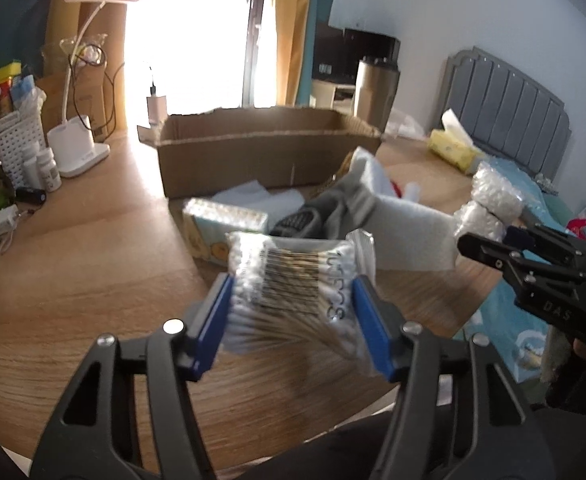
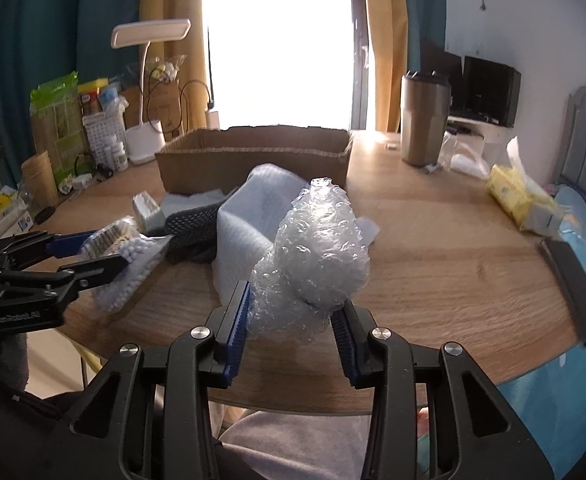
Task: Organize soft objects
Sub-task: 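Carry both items over the cardboard box and open both tools to drop them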
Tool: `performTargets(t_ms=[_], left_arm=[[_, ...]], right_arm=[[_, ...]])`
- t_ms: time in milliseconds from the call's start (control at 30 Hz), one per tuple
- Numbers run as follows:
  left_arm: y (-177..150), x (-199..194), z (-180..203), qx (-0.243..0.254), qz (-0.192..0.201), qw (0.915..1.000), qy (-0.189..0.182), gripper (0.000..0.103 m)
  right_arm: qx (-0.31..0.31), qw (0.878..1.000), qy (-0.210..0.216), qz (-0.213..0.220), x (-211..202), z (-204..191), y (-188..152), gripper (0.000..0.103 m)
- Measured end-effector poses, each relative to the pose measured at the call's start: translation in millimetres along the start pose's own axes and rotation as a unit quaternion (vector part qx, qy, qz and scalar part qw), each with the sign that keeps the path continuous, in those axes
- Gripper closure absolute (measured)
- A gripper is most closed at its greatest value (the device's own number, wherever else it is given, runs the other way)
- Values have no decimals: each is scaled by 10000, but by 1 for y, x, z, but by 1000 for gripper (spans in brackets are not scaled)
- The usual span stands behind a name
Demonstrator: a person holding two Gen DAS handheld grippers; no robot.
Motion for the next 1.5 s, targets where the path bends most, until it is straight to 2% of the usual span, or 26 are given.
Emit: performTargets(t_ms=[367,600,967,1300,1500], left_arm=[[22,-28,-17,-212,488,9986,50,41],[41,-26,-32,-380,648,9971,151,41],[69,-2,-40,-526,813,9952,120,41],[101,25,-45,-684,876,9937,-106,41],[114,41,-41,-780,823,9933,-245,41]], right_arm=[[-153,9988,-180,425,-22,12,29,62],[-231,9973,-256,644,-19,25,49,62],[-361,9966,-169,720,9,37,72,62],[-533,9948,26,864,41,40,103,62],[-494,9961,166,711,65,48,116,62]])
Point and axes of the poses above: each gripper's, at about its wrist camera, not at the fingertips, and x roughly the way its jaws point, z to its right, y to its top, the point moved 1 cm from there along x, roughly the way its jaws point, and after that the axes turned 14 degrees about y, right-handed, at the moved point
